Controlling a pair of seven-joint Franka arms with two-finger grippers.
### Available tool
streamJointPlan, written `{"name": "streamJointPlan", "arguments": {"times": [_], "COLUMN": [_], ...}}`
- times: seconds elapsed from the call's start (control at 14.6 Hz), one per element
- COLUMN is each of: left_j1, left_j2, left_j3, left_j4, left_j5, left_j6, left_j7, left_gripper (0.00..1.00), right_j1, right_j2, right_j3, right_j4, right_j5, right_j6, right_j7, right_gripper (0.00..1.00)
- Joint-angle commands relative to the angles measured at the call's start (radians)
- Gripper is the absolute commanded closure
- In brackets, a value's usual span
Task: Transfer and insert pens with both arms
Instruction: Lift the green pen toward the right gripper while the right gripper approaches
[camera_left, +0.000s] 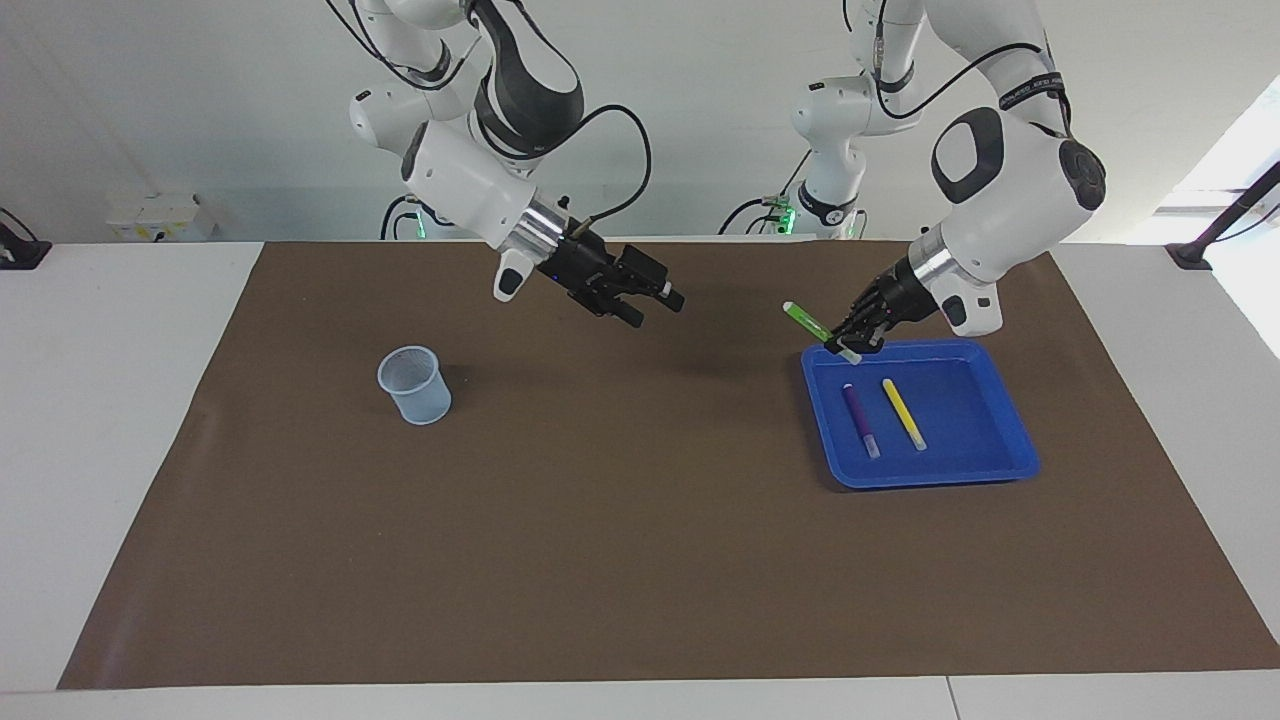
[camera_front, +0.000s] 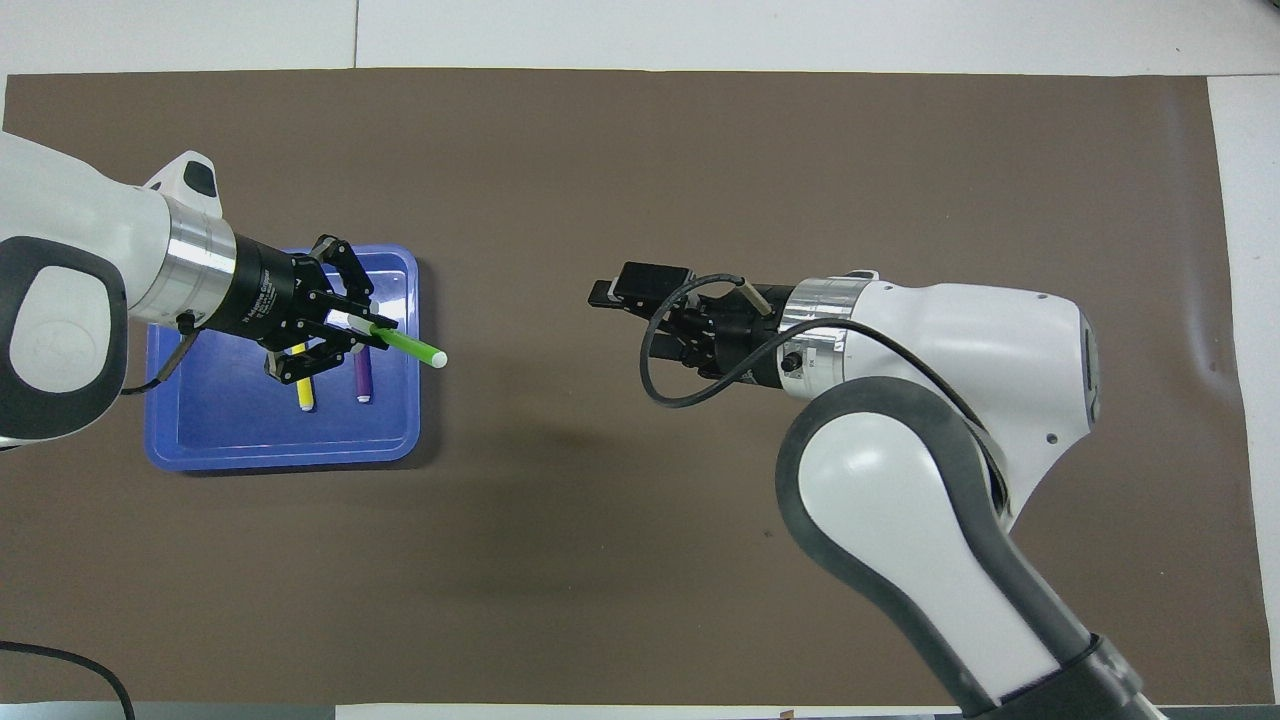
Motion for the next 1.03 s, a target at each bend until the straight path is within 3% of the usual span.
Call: {"name": "streamJointPlan", "arguments": {"times": [0.0,0.41,0.69,0.96], "left_j1": [-0.012,-0.115,-0.130,-0.171], "left_j2": [-0.050,-0.062,-0.059,-0.059], "left_j3": [-0.007,-0.006,-0.007,-0.009], "left_j4": [-0.087,-0.117,-0.115,-0.120], "left_j5": [-0.112,-0.154,-0.154,-0.163], "left_j6": [0.070,0.182,0.194,0.220], "left_j7": [-0.144,-0.315,-0.342,-0.336], "left_gripper": [1.00,1.00,1.00,1.00], "right_j1": [0.028,0.080,0.077,0.109], "right_j2": [0.007,0.030,0.043,0.053], "right_j3": [0.000,0.002,0.002,0.003], "right_j4": [0.003,0.051,0.055,0.068], "right_j5": [0.028,0.000,-0.110,-0.110], "right_j6": [0.046,0.072,0.085,0.155], "right_j7": [0.018,0.012,0.011,0.023], "right_gripper": [0.00,0.00,0.00,0.13]}}
